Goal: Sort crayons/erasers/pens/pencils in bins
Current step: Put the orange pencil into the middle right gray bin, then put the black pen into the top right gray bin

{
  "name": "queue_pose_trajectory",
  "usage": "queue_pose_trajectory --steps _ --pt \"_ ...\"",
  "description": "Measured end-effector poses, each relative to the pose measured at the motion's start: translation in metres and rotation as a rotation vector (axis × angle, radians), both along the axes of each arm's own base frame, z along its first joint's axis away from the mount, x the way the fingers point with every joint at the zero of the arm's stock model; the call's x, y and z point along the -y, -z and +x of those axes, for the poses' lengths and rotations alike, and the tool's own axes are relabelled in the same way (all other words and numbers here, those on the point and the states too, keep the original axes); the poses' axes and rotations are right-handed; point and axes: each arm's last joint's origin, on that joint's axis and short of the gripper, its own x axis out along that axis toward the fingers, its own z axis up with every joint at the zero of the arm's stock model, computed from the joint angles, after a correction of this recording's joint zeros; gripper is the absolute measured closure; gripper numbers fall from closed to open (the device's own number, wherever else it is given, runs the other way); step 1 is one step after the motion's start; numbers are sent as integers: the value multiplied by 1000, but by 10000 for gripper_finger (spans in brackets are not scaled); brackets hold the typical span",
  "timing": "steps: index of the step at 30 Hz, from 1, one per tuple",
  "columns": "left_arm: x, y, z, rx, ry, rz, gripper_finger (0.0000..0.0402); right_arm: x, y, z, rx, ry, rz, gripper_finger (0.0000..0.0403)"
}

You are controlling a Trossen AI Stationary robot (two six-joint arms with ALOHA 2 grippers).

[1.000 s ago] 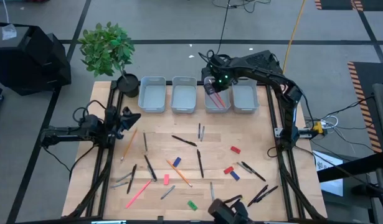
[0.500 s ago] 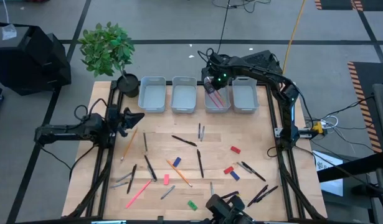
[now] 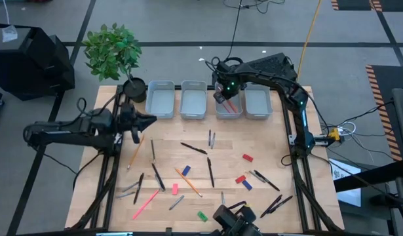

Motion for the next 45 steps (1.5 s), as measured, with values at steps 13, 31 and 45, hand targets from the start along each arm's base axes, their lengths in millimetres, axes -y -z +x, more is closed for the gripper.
queue_pose_trajectory --steps 13,31,45 --pt "-1 -5 6 -221 -41 -1 327 -63 -91 6 138 -62 -195 261" --pt "37 0 25 -237 343 -46 320 -345 -104 62 331 -523 -238 259" --pt "96 14 29 -295 412 -292 321 -414 -1 69 93 -30 -100 259"
